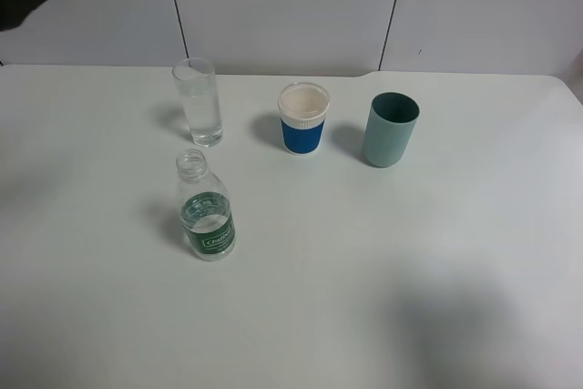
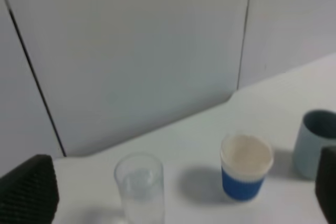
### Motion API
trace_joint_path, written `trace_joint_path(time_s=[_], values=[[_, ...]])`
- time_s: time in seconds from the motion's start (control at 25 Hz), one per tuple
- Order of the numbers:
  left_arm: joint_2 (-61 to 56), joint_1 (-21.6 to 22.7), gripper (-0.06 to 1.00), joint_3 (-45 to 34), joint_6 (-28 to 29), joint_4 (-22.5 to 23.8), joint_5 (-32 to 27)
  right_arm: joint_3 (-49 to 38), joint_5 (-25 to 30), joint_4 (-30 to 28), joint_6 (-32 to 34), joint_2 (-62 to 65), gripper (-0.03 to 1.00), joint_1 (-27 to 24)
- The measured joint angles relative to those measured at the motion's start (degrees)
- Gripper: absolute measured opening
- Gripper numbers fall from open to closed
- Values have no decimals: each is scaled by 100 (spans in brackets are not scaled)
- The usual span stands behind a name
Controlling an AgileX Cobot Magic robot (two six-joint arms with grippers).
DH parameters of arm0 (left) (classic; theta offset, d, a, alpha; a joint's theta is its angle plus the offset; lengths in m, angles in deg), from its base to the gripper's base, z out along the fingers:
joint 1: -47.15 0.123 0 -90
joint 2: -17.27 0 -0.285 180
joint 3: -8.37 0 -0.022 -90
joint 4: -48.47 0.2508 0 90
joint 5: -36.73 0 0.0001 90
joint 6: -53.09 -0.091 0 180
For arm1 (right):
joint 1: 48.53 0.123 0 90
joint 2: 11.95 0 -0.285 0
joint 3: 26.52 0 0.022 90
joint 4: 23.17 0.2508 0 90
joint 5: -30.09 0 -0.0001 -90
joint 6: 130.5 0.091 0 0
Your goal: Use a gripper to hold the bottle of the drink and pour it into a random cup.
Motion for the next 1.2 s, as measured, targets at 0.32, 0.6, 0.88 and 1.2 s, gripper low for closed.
trace_joint_path(time_s=[0.32,0.6,0.88,1.2], values=[[-1421,0,99,55,46,321,-1727,0,0,0,0,0,74,0],[-2438,0,99,55,963,1135,-2703,0,0,0,0,0,74,0],[-3278,0,99,-376,1253,1438,-2834,0,0,0,0,0,74,0],[-3575,7,99,-754,1716,1348,-2807,0,0,0,0,0,74,0]])
